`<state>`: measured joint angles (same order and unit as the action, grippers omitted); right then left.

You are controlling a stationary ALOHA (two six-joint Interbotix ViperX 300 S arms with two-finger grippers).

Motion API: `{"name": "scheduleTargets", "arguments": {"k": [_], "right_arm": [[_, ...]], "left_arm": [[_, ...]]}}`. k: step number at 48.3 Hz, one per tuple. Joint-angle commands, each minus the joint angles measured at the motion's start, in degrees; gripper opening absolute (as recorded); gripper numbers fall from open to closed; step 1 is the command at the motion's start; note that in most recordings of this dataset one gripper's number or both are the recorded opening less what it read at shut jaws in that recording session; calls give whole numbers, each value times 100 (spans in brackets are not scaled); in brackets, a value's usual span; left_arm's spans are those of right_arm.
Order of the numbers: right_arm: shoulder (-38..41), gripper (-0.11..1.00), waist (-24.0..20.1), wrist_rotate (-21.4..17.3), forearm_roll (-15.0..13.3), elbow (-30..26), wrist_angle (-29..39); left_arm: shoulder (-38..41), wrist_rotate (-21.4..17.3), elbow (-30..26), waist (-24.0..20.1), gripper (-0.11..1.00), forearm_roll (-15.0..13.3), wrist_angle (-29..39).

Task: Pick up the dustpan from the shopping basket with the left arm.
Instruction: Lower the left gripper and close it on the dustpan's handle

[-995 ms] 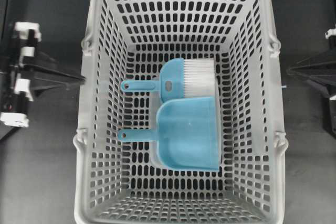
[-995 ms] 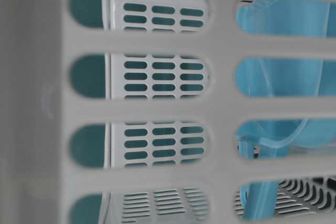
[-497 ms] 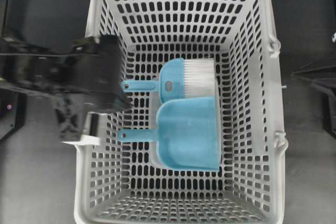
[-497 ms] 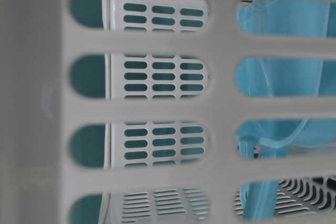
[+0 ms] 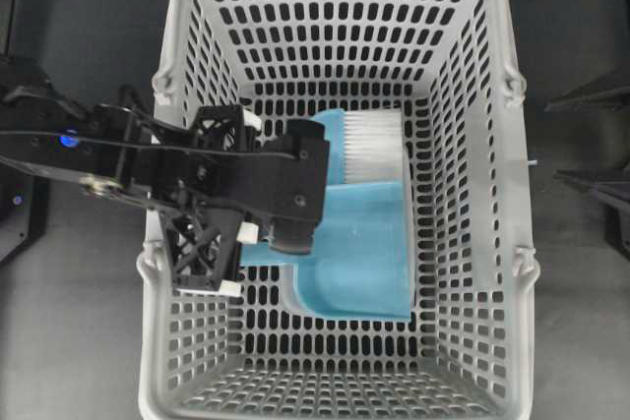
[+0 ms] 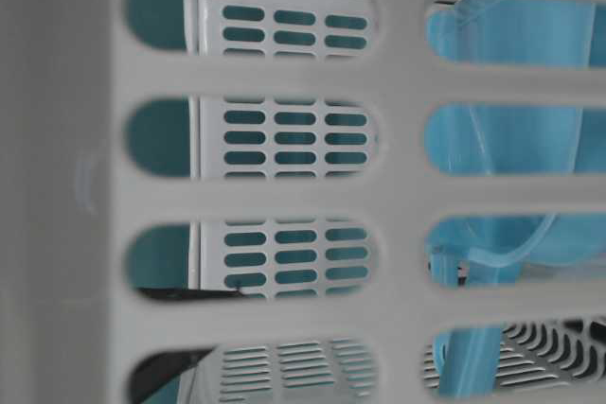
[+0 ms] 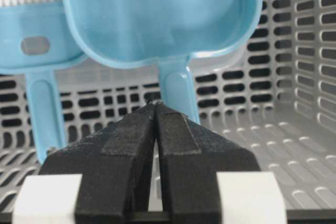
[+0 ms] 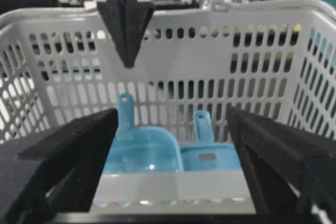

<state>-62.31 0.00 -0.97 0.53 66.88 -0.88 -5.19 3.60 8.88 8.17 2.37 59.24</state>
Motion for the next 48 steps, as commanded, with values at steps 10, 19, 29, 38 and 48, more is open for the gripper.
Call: {"name": "scheduleTargets", "arguments": {"k": [10, 19, 29, 38, 48], "right_arm": [[-35, 77, -9, -9, 18, -88, -44], [-62, 77, -9, 0, 18, -79, -53], [-70, 77, -18, -9, 18, -35, -62], [-62, 77, -9, -9, 18, -18, -53], [-79, 77, -18, -18, 18, 18, -53]], "left_arm": [[352, 88, -193, 70, 39, 9, 149], [817, 185, -167, 176, 87, 18, 158], [1169, 202, -26, 299, 90, 9, 149], [1283, 237, 35, 264, 89, 18, 141], [1248, 176, 35, 229, 58, 18, 97]]}}
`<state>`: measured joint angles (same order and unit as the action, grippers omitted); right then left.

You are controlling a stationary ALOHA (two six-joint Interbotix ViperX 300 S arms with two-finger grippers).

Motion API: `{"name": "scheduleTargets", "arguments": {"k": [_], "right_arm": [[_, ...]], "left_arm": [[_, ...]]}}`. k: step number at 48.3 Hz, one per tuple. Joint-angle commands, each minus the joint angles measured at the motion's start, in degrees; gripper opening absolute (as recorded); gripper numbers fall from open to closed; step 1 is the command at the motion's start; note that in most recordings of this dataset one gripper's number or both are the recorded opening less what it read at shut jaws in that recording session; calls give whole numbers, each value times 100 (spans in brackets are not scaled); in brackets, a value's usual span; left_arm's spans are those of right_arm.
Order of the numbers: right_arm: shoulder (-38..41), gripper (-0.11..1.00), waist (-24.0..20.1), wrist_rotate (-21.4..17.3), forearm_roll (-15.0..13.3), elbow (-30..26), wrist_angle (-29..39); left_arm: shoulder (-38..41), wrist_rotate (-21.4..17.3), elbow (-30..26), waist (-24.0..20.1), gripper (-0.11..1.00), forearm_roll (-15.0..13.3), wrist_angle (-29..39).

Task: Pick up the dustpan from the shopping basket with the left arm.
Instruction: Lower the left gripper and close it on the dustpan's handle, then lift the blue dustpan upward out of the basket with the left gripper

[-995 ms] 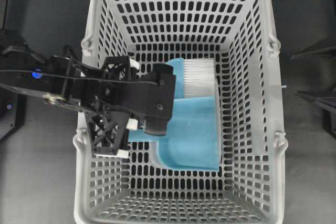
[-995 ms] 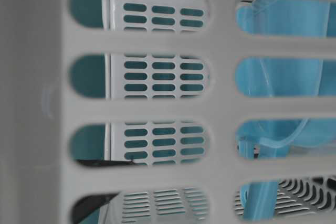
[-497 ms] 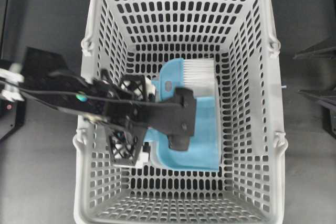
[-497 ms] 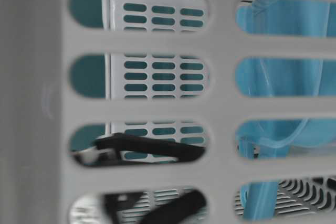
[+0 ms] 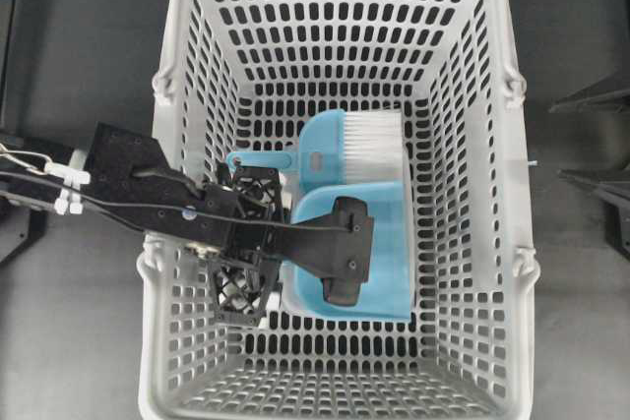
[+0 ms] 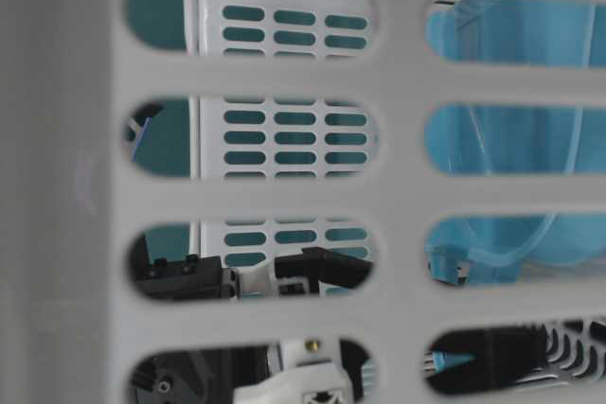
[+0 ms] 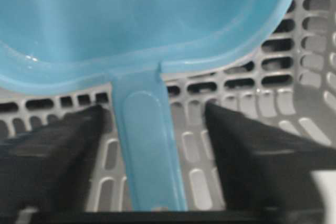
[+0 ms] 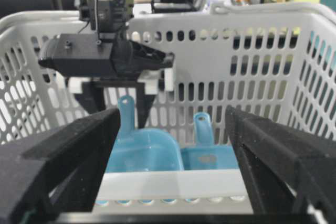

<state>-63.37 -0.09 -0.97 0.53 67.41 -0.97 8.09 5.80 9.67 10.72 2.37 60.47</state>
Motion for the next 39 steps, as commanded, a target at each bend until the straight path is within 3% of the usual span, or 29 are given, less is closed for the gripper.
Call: {"name": "scheduleTargets", "arguments": {"k": [1, 5, 31, 39], "right_arm": [[26, 77, 0, -18, 18, -35, -44], [18, 77, 0, -18, 26, -35, -35], [-123, 77, 0, -18, 26, 35, -26], [-141, 77, -9, -18, 26, 62, -44]], "left_arm": [[-79, -53, -53, -18, 52, 18, -26], [-176, -105, -97, -35, 30, 18, -53], [-2065, -44, -431, -387, 31, 18, -114], [-2338, -88, -369, -545, 31, 18, 9]]}}
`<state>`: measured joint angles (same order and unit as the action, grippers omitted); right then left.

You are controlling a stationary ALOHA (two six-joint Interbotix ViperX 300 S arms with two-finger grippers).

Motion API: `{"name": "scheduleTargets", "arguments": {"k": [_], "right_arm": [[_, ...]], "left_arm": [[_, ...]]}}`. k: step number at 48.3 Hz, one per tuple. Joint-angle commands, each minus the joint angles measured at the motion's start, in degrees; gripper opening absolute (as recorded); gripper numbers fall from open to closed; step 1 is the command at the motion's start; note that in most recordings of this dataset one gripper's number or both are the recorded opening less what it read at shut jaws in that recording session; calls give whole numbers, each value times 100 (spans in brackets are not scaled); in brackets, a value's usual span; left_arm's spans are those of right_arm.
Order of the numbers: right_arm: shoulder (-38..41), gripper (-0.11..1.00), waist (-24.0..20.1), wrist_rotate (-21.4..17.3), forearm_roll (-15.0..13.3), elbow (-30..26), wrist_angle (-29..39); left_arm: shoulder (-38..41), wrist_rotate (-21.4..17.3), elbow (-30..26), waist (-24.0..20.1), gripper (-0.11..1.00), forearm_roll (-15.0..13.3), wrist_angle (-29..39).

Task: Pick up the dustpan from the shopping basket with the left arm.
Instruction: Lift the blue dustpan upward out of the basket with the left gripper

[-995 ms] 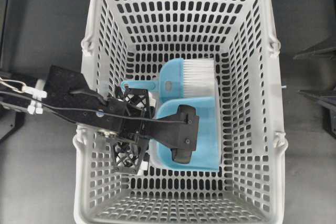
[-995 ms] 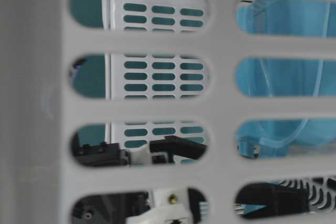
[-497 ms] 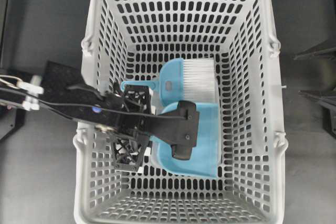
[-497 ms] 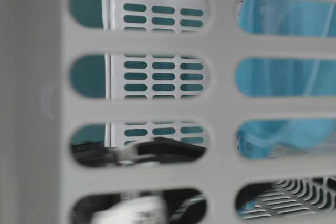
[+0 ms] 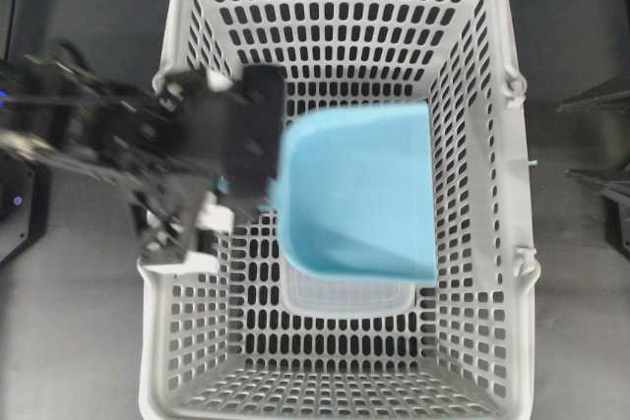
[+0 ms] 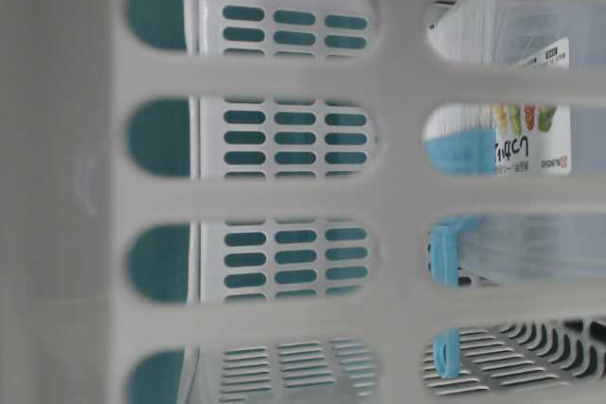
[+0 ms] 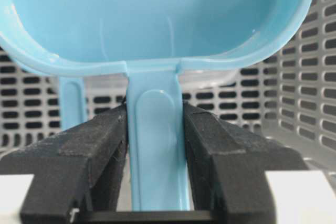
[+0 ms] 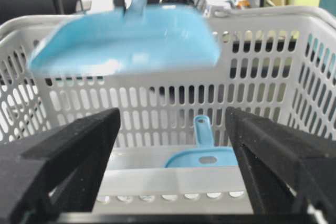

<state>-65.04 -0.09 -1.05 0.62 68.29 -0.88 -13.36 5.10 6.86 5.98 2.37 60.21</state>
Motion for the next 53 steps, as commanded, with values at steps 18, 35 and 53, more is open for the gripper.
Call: {"name": "scheduleTargets", "arguments": {"k": [18, 35, 53], "right_arm": [[26, 77, -9, -9, 9, 9, -62], [26, 77, -9, -9, 18, 18, -53], [26, 77, 0, 0, 18, 9, -53]], "left_arm": [[-167, 0, -97, -132, 31, 18, -26], [-149, 62, -62, -132, 31, 18, -26], [-105, 53, -53, -123, 31, 18, -62]]}}
